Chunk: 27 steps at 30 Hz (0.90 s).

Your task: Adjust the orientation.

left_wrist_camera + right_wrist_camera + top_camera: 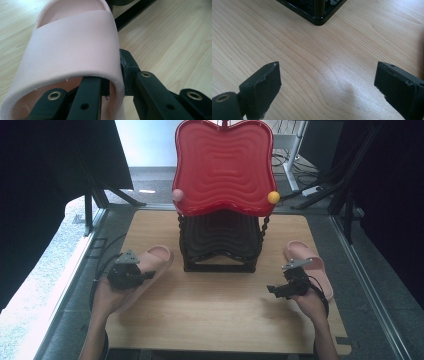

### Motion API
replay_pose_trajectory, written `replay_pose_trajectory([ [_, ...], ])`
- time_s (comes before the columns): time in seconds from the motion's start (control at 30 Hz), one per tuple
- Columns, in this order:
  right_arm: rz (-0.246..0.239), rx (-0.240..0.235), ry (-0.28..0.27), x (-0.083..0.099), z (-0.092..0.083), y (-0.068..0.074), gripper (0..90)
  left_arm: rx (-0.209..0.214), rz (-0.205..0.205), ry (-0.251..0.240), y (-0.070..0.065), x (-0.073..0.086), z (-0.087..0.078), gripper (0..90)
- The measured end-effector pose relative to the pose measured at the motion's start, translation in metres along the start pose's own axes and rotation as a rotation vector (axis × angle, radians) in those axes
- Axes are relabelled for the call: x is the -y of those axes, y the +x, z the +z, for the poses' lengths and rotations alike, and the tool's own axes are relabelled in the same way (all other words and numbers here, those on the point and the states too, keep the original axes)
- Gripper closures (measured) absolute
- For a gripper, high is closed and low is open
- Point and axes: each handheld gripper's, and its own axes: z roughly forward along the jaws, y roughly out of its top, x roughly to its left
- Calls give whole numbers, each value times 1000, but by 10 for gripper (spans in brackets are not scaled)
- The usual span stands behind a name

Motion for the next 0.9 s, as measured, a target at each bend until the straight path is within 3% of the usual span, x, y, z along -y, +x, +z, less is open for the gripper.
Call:
replay_pose_trajectory([
  [0.2,24,4,-18,0,-1,-2,0,26,29,3,-13,-3,-3,804],
  [0.9,15,5,-16,1,-1,-3,0,139,146,-10,-55,-26,9,804],
])
